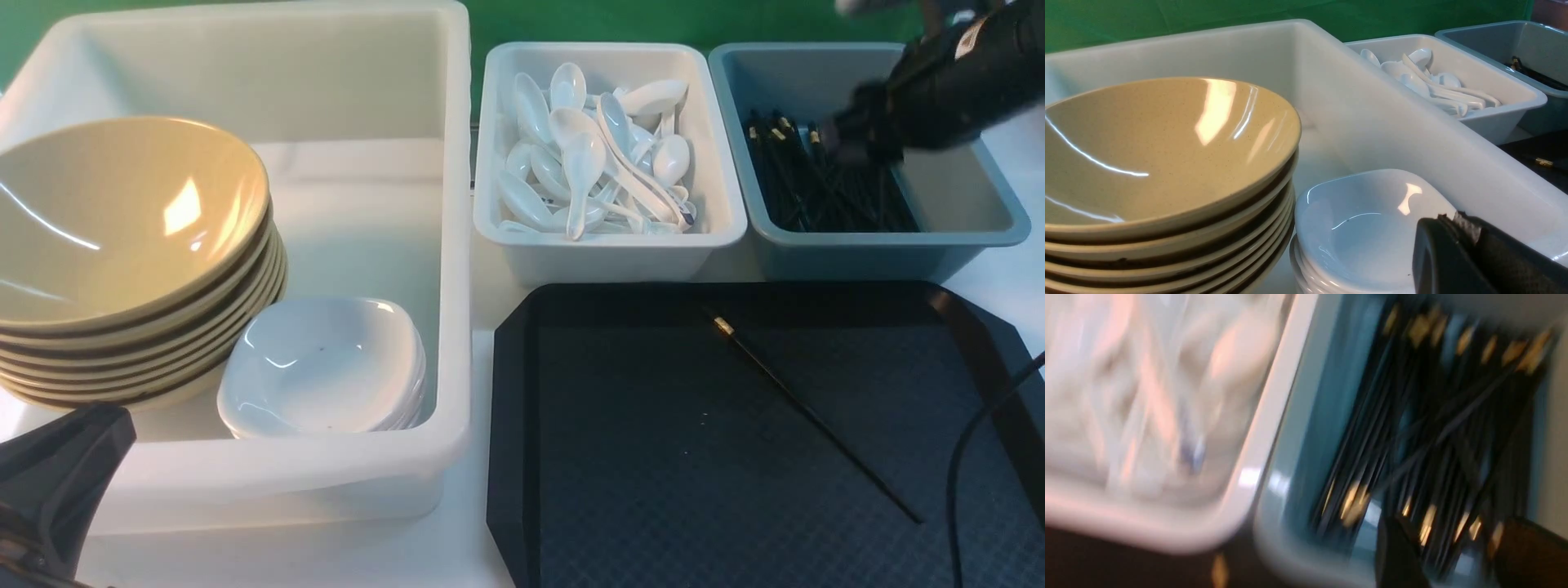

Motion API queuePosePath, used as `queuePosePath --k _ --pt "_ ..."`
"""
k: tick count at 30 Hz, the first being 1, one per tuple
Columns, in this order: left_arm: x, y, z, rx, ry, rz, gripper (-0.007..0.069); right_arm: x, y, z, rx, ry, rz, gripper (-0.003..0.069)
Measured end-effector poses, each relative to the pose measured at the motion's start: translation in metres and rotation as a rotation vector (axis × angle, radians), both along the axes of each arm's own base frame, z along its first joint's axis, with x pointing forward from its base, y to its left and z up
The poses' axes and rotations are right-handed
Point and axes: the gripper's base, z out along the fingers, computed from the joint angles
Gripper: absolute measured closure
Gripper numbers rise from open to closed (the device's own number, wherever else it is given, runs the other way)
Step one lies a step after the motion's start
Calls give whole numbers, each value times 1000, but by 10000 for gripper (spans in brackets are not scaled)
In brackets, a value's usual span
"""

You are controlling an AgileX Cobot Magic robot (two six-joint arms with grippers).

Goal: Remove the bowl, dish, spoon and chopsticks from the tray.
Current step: Use the right arm to grab a chopstick

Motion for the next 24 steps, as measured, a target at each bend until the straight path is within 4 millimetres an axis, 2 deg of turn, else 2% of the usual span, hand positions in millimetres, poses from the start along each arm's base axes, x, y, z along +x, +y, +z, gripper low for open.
queuePosePath --k 2,6,9,13,17,20,21,24 --pt "1 1 -1 -2 -5 9 629 -16 18 -19 -29 131 75 296" --pt "2 2 -6 -4 -10 28 629 -31 40 -57 -75 225 190 296" --pt "3 3 -6 -5 -12 32 629 -31 49 -90 -94 273 225 296" --pt "3 3 -6 -5 -13 32 629 -23 51 -121 -102 300 231 302" --pt "3 3 -6 -5 -13 32 629 -20 53 -128 -92 312 225 379" --pt "3 3 -6 -5 -13 32 629 -22 59 -128 -95 331 246 499" --pt "3 3 -6 -5 -13 32 629 -24 62 -126 -104 330 270 547" --pt "3 3 -6 -5 -13 32 629 -37 74 -116 -130 341 345 592"
